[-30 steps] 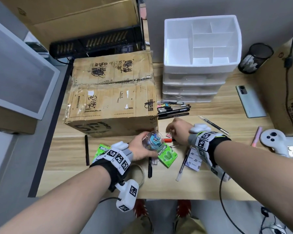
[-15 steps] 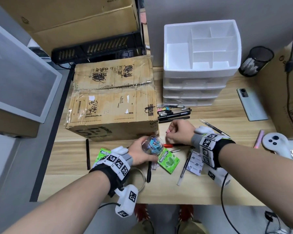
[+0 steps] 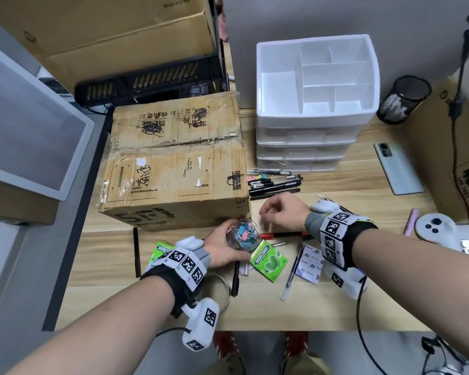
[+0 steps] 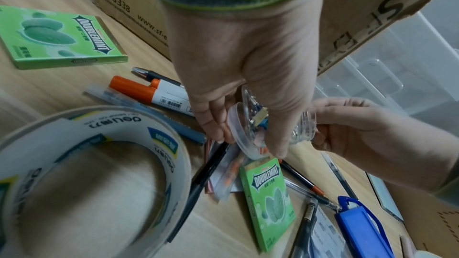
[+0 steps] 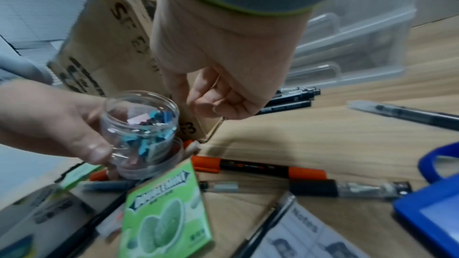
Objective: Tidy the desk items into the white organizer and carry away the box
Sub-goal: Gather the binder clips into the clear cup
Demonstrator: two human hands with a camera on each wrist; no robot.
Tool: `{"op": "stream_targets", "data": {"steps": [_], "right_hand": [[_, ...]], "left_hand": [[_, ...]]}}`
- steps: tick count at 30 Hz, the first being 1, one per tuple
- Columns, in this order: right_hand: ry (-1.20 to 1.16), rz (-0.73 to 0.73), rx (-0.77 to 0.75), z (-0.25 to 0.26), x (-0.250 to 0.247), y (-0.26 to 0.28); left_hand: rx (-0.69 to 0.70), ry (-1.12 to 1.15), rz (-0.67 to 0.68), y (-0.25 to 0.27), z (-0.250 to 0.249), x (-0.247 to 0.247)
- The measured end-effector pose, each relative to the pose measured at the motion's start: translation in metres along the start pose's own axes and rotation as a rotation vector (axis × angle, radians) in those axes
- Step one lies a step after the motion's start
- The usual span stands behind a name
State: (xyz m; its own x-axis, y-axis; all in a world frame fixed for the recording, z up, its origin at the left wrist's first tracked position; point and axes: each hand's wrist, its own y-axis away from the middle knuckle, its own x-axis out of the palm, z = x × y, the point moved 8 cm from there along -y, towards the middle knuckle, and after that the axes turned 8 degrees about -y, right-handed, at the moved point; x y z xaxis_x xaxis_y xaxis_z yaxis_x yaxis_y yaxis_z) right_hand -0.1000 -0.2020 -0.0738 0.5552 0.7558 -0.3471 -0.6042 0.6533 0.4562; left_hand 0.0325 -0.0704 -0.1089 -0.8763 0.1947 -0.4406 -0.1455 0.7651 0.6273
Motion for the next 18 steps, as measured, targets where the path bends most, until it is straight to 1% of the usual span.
{"op": "stream_targets", "data": {"steps": [2, 3, 5, 7, 12, 18], "right_hand": [[0.157, -0.192, 0.016, -0.007, -0.023, -0.008], [0.267, -0.228, -0.004, -0.007, -0.029, -0.014], [0.488, -0.174, -0.051, -0.003, -0.027, -0.029], [0.604, -0.122, -0.050, -0.001, -0.022, -0.039], [0.730, -0.163, -0.029, 0.002, -0.016, -0.050], [0.687, -0.260, -0.088, 0.006, -0.022, -0.057]], "left_hand": [[0.011, 0.009, 0.000, 0.000, -0.002, 0.000], [0.016, 0.010, 0.000, 0.000, -0.002, 0.000], [0.011, 0.010, -0.002, -0.002, 0.001, 0.001], [0.009, 0.023, 0.004, -0.003, 0.001, 0.002], [0.004, 0.047, -0.001, -0.005, 0.004, 0.004], [0.007, 0.035, 0.020, -0.006, 0.005, 0.002]]}}
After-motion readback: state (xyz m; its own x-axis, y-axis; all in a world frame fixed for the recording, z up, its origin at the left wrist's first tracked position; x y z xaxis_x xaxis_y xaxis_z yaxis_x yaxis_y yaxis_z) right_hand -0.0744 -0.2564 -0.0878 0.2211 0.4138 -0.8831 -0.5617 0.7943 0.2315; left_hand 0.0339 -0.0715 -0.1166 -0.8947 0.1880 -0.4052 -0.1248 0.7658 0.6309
